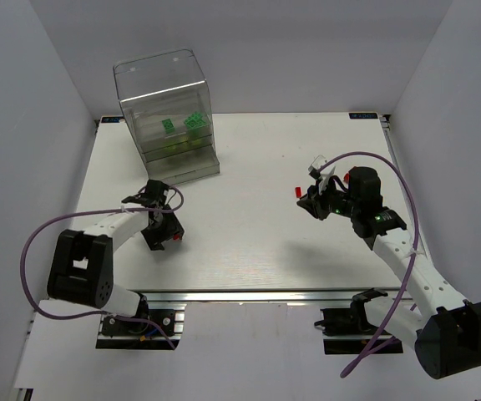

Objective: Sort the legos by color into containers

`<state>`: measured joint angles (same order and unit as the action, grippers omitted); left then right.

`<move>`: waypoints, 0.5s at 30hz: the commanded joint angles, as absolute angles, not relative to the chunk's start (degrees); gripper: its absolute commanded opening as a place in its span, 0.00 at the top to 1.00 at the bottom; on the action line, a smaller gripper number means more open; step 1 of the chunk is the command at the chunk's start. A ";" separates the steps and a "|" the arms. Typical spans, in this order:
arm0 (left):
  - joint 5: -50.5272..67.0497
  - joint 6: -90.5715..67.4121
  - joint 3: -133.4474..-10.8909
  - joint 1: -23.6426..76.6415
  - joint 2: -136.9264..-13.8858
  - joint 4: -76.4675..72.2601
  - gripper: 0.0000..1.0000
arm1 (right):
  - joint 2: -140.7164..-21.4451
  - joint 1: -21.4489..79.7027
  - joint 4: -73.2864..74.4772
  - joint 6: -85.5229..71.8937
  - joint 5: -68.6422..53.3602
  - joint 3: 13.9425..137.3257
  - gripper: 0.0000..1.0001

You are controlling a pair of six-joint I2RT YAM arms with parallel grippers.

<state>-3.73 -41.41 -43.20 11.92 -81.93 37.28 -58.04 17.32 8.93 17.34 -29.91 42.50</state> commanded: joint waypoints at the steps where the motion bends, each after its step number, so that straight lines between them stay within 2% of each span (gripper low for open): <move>1: -4.39 -42.10 -46.84 13.01 -83.84 37.00 0.29 | -57.66 17.14 7.12 17.14 -29.79 42.71 0.76; 10: -8.52 -41.66 -52.03 15.99 -92.98 38.67 0.30 | -57.57 17.14 7.47 17.40 -30.23 42.89 0.76; 15: -10.46 -41.92 -52.91 16.61 -95.36 39.81 0.37 | -57.22 17.14 7.56 17.58 -30.15 42.89 0.76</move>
<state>-8.27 -41.39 -53.06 16.27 -93.14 40.34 -58.04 17.32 8.95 17.37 -29.93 42.50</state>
